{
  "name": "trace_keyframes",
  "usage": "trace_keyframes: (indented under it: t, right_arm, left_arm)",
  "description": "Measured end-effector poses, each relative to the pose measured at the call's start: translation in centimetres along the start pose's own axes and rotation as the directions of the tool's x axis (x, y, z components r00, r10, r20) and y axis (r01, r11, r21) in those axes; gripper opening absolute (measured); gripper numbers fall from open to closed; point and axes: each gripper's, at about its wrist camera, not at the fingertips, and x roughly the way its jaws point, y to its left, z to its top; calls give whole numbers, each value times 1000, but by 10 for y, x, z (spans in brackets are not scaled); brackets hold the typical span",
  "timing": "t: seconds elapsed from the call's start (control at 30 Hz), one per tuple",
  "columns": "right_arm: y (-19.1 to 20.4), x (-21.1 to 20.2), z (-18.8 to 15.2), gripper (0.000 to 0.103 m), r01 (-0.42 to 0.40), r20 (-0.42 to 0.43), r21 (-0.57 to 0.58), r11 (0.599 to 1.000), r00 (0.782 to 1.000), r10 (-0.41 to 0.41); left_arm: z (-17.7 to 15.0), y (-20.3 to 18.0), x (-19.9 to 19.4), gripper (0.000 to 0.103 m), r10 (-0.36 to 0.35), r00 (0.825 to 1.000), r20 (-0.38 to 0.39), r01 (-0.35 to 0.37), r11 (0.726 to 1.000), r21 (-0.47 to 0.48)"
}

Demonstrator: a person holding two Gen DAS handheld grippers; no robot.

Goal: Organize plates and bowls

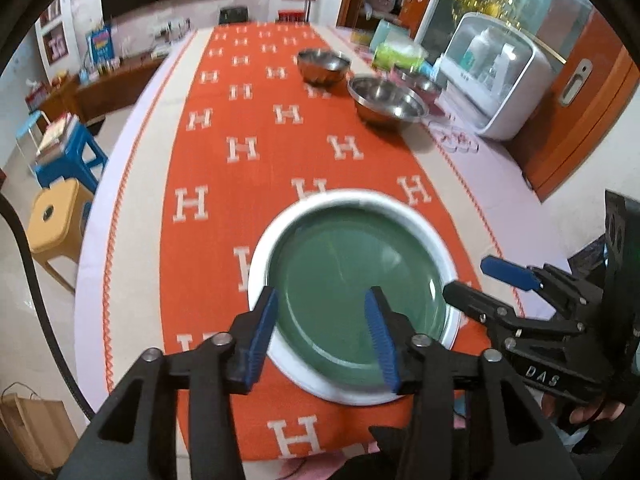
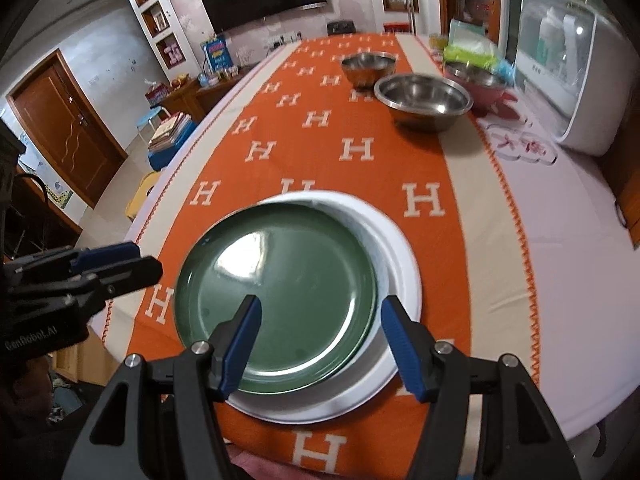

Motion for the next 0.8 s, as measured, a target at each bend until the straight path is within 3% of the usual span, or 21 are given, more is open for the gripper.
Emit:
trace_keyframes:
  t: [0.13,0.3,0.43,0.53,0.6,0.8]
  right_arm:
    - [-2,-15,0,62,23,71,-24,999,997,-22]
    - [-12,-32,3,62,49,158,-28,998,987,-44]
    - [-25,-41,11,63,71,202,-32,997,977,-63]
    - [-40,-48,20,65,71,214,-26,997,975,-64]
    - [-50,-52,27,68,71,226,-25,997,972,-64]
    - [-84,-65,58,69,71,266,-26,997,962,-62]
  left_arm:
    - [7,-11,-6,54,1,997,76,-3,1000,21]
    - [15,-31,-9,57,-2,996,92,-2,999,35]
    - [31,-46,-14,70,-23,994,104,21,1000,19]
    - [47,-56,-17,74,-16,992,124,17,1000,-6]
    - [59,-63,-18,79,3,991,135,-1,1000,-18]
    - [98,-83,-24,81,106,983,147,-104,994,-21]
